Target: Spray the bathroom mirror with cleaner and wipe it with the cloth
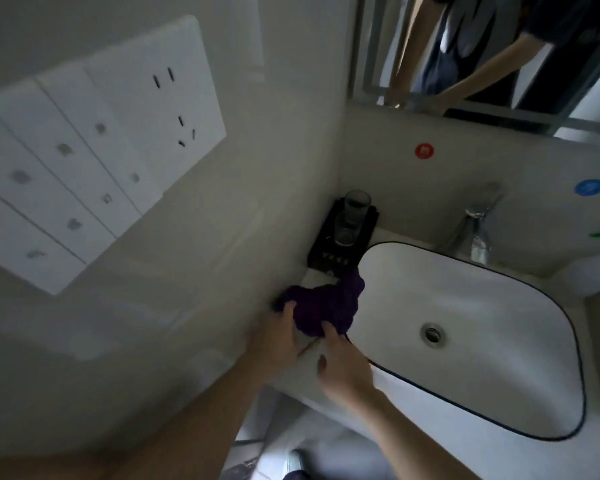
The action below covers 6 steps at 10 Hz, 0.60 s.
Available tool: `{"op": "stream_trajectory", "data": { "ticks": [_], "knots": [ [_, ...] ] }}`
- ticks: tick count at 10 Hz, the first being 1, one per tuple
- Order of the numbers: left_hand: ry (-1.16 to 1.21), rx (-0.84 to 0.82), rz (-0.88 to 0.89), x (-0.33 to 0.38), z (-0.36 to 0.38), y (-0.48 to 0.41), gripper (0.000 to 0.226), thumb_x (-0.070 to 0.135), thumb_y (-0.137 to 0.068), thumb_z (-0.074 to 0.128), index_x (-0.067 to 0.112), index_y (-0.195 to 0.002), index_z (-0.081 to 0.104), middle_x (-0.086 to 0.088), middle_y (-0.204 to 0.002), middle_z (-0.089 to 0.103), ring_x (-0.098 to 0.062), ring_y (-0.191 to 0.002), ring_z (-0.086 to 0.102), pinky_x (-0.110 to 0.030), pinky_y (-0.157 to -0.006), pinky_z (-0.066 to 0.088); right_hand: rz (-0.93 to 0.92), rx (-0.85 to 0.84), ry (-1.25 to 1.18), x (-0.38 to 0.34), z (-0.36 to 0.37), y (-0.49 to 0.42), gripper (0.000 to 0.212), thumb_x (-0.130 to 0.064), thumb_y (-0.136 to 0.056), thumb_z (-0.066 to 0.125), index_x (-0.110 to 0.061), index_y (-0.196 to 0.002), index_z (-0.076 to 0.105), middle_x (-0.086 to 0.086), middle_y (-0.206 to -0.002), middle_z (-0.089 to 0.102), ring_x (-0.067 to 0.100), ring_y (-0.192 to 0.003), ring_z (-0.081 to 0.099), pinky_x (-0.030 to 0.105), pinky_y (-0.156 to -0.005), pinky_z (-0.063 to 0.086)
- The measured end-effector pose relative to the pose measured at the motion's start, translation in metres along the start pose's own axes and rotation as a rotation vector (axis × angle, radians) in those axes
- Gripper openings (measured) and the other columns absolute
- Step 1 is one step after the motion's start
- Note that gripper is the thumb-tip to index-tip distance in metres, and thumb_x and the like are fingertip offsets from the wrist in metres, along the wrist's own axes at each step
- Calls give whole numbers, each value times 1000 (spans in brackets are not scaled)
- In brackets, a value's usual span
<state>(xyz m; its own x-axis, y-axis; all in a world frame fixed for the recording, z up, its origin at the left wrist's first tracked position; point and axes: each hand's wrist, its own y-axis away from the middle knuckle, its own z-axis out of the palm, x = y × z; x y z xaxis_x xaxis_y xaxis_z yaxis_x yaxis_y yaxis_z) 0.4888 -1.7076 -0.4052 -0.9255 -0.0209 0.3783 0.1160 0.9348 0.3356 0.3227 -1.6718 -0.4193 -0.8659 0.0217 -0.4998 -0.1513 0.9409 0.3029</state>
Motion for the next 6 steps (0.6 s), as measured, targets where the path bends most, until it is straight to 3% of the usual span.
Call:
{"op": "stream_trajectory", "data": {
  "ticks": [1, 2, 3, 4, 5, 6],
  "knots": [
    [64, -440, -88, -26, 43, 16, 84, 19, -101, 51, 20, -163, -5, -18, -152, 45, -36, -128, 54, -37, -102, 45, 125, -341, -132, 14, 43, 14, 85, -20, -95, 54, -27, -164, 4, 4, -164, 33, 28, -138, 50, 32, -99, 47],
    [3, -589, -151, -32, 57, 22, 84, 24, -100, 51, 22, -163, -5, -14, -165, 27, -33, -142, 42, -38, -113, 40, 224, -529, -194, 31, 54, 16, 82, -18, -96, 49, -27, -164, 5, 10, -160, 39, 30, -131, 54, 32, -96, 50],
    [-43, -528, -163, -31, 55, 19, 62, 28, -98, 50, 13, -154, 29, -15, -147, 50, -32, -126, 55, -35, -100, 47, 213, -558, -212, 43, 54, 20, 59, -19, -96, 48, -27, -153, 38, 10, -142, 54, 25, -109, 63, 33, -82, 51],
    [18, -400, -163, -20, 40, 12, 36, 28, -97, 51, 14, -130, 54, -10, -129, 62, -25, -106, 60, -28, -82, 45, 126, -460, -227, 43, 45, 21, 15, -20, -93, 51, -14, -95, 65, 10, -94, 67, 31, -86, 67, 40, -71, 53],
    [180, -217, -108, 5, 20, -5, 34, 22, -98, 53, 15, -130, 59, -7, -119, 67, -21, -95, 61, -25, -79, 44, 112, -332, -384, 42, 16, 15, 26, -21, -91, 54, -19, -108, 73, -3, -94, 73, 13, -87, 71, 24, -72, 56],
    [342, -78, -28, 35, -6, -19, 22, 14, -100, 54, 15, -119, 65, 0, -104, 67, -17, -94, 61, -23, -78, 43, 139, -137, -634, 45, -27, 11, 20, -14, -91, 58, -26, -96, 73, -3, -81, 73, 10, -70, 71, 28, -68, 57]
  ]
}}
